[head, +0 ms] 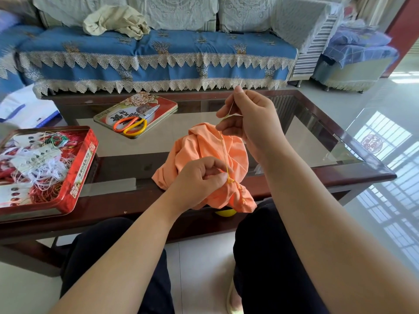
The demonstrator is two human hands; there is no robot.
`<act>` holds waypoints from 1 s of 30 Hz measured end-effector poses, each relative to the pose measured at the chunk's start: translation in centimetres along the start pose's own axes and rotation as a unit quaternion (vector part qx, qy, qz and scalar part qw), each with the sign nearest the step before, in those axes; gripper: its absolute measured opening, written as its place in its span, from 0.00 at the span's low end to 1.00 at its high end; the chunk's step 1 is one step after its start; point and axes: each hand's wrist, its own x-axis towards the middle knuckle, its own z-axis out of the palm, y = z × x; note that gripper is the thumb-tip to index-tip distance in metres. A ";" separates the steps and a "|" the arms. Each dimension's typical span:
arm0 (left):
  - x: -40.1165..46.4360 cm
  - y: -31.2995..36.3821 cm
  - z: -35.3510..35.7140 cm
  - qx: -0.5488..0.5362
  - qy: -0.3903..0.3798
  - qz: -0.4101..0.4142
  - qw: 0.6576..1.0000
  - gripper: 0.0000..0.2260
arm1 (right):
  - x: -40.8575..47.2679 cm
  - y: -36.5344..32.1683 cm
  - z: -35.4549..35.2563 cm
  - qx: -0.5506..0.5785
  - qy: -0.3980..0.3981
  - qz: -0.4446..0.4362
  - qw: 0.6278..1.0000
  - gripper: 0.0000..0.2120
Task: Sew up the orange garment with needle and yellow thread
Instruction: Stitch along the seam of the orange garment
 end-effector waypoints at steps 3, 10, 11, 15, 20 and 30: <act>-0.1 0.1 0.0 0.006 0.005 0.021 1.000 0.08 | -0.1 -0.1 0.1 0.002 0.000 -0.002 1.000 0.15; -0.7 0.5 -0.5 -0.020 -0.070 -0.019 0.997 0.11 | -0.1 -0.1 0.5 0.001 -0.003 0.005 1.000 0.15; -0.6 0.5 -0.6 -0.017 -0.073 -0.017 0.997 0.09 | -0.1 -0.1 0.5 0.000 -0.004 0.005 1.000 0.15; -0.4 0.3 -0.3 0.017 -0.053 0.004 0.998 0.05 | -0.1 -0.1 0.6 -0.004 -0.006 0.007 1.000 0.16; -0.2 -0.1 -0.4 0.039 -0.023 0.029 0.999 0.03 | -0.2 0.2 0.8 -0.010 -0.007 0.012 1.000 0.16; 0.1 -0.3 -0.5 -0.006 -0.024 0.014 1.000 0.04 | -0.3 0.2 0.5 -0.010 0.002 0.000 1.000 0.15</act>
